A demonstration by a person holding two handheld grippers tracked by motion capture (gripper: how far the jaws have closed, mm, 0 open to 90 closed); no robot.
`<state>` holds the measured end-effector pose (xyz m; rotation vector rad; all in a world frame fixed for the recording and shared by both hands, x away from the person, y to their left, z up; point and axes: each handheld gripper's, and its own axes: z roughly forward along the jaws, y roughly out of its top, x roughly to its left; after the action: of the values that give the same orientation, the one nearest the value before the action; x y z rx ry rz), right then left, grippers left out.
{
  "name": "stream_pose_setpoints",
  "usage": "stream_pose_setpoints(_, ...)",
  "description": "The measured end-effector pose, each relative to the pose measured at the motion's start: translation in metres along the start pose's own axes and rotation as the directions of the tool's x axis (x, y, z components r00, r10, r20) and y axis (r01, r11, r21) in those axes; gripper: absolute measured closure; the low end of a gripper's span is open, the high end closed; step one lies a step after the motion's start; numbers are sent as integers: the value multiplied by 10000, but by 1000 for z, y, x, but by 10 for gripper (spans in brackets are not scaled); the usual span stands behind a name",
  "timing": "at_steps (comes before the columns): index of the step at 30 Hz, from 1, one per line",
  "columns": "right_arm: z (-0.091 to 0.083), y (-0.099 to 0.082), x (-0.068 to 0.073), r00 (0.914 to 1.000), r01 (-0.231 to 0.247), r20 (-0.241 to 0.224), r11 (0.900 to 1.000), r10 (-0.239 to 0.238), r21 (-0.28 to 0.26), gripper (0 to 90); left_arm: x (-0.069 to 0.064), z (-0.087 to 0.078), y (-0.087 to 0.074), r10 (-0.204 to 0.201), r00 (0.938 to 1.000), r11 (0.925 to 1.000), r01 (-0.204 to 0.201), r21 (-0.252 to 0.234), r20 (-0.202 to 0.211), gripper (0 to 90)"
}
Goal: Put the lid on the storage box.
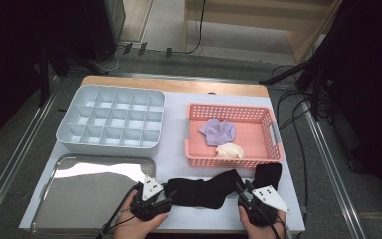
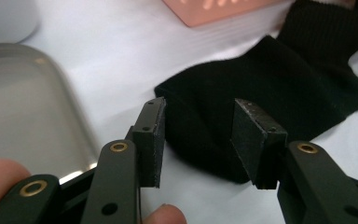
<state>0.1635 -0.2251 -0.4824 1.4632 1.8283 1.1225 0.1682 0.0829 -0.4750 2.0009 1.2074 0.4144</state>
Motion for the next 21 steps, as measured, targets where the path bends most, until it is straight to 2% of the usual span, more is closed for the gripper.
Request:
stream_pose_setpoints(4,13,-4,-5,9985,-413,-345,9981,429,459,616,4,3,0,-549,9978,9979,561,323,-372,646)
stream_pose_setpoints(8,22,-3,-4,9987,-412,-267,9959,434,804,647,4,3,0,-554,9967,9978,575,340,-590,711)
stream_pose_setpoints(11,23,-4,-5,9982,-515,-267,9935,545,1020,752,7,3,0,-712,9970,9968,722,352,-301,767)
stream_pose_setpoints(14,22,-3,-10,9958,-753,-444,9916,803,1050,839,8,2,1,-524,9986,9974,526,484,-46,845)
stream_pose_setpoints(17,21,-3,-14,9953,-756,-526,9914,816,1070,858,9,1,1,-348,9992,9980,338,528,190,876)
stream_pose_setpoints(21,20,-3,-19,9971,-541,-466,9929,593,1057,858,13,0,5,-442,9974,9971,405,643,570,885)
